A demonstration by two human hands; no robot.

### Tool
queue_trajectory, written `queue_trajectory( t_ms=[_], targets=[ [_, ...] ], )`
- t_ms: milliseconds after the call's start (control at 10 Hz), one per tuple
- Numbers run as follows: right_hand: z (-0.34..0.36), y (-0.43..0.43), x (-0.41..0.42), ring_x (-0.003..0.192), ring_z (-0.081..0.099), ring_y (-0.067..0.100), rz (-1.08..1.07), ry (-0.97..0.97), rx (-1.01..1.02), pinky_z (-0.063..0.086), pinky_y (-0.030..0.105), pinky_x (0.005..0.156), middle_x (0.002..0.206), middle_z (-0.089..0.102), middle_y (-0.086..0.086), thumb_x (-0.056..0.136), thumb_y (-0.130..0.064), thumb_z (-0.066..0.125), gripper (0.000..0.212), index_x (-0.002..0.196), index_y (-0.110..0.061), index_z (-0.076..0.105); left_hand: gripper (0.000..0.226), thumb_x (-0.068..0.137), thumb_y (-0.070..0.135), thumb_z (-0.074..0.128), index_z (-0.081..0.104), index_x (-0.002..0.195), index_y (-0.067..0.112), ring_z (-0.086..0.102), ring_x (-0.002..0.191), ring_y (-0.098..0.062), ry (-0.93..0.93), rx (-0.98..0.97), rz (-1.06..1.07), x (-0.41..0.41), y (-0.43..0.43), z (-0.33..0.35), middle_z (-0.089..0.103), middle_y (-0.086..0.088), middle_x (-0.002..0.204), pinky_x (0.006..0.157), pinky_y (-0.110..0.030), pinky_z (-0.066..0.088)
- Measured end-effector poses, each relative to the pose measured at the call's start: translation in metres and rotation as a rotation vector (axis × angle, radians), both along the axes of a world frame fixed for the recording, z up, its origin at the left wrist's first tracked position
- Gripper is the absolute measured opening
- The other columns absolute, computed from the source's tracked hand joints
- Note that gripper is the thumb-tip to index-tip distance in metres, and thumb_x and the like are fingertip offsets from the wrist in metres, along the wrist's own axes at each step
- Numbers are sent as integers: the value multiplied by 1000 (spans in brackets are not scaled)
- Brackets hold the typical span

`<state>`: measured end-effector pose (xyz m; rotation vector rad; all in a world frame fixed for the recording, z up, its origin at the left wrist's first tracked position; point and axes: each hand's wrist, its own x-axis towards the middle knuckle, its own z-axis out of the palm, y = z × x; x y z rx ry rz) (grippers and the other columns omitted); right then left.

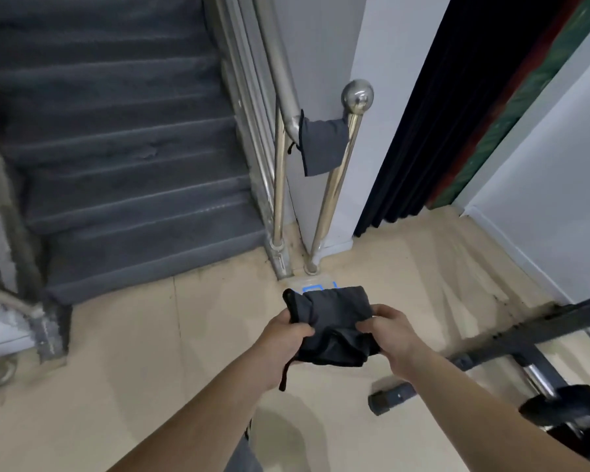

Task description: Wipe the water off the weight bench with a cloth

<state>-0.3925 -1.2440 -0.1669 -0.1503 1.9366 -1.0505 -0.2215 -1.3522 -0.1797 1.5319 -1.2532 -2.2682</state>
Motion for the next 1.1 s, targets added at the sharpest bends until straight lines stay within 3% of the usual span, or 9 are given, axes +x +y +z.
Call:
queue_trajectory(
  t_ms=[100, 300, 500, 600, 700, 800, 900, 1000, 1100],
  targets=[
    [-50, -54, -26, 66, 65, 28, -51, 48, 12, 56, 40, 63, 84, 73, 18, 88, 0, 59, 24, 104, -15, 68, 45, 80, 6, 64, 69, 119, 27, 75, 102, -29, -41, -8, -87, -37, -60, -53, 79, -6, 111, 93, -48, 61],
    [-208, -120, -79, 68, 66, 30, -128, 48, 45, 61, 59, 79, 90, 75, 27, 91, -14, 61, 17, 95, -28, 68, 46, 72, 14, 69, 71, 115, 29, 76, 101, -27, -82, 28, -145, -108, -132, -214, 80, -3, 109, 97, -49, 59],
    [-409, -157, -136, 84, 69, 29, -98, -63, 54, 57, 39, 73, 104, 74, 16, 77, 5, 62, 42, 114, -15, 66, 38, 68, 23, 65, 75, 103, 35, 76, 101, -31, -110, -2, -131, -171, -175, -426, 80, -6, 108, 93, -55, 60],
    [-491, -174, -167, 87, 68, 30, -83, 9, 23, 55, 36, 71, 105, 74, 16, 80, 12, 53, 47, 115, -16, 68, 32, 77, 15, 66, 73, 104, 30, 75, 100, -34, -97, -68, -106, -206, -194, -500, 77, -10, 110, 82, -51, 64],
    [-550, -195, -195, 96, 72, 32, -100, 118, -42, 60, 43, 82, 105, 76, 12, 80, 10, 52, 51, 119, -18, 70, 32, 95, 3, 59, 70, 116, 25, 75, 99, -37, -36, -75, -109, -233, -215, -556, 77, -12, 113, 74, -48, 64],
    [-586, -216, -216, 101, 72, 28, -92, 226, -122, 60, 38, 87, 103, 76, 5, 85, 7, 53, 46, 120, -18, 70, 32, 99, 2, 58, 70, 119, 24, 76, 99, -35, -5, -105, -83, -248, -232, -592, 79, -9, 110, 81, -50, 64],
    [-619, -228, -231, 115, 65, 25, -64, 317, -79, 54, 36, 97, 129, 66, 3, 94, -7, 57, 52, 145, -17, 54, 26, 98, 6, 63, 67, 117, 23, 77, 99, -30, -7, -75, -109, -249, -243, -622, 79, -7, 108, 73, -37, 63],
    [-645, -223, -240, 129, 54, 33, -36, 417, 164, 51, 44, 100, 157, 35, 8, 101, -27, 54, 63, 159, -17, 31, 13, 92, 14, 65, 60, 100, 23, 68, 88, -25, -236, -258, -306, -242, -248, -642, 68, -5, 93, 81, -31, 53],
    [-648, -215, -232, 105, 56, 27, -8, 364, 186, 48, 36, 83, 151, 45, 9, 101, -27, 54, 55, 153, -14, 41, 19, 91, 3, 58, 55, 83, 20, 57, 73, -25, -355, -451, -343, -233, -249, -646, 58, -4, 81, 73, -34, 47]
  ],
)
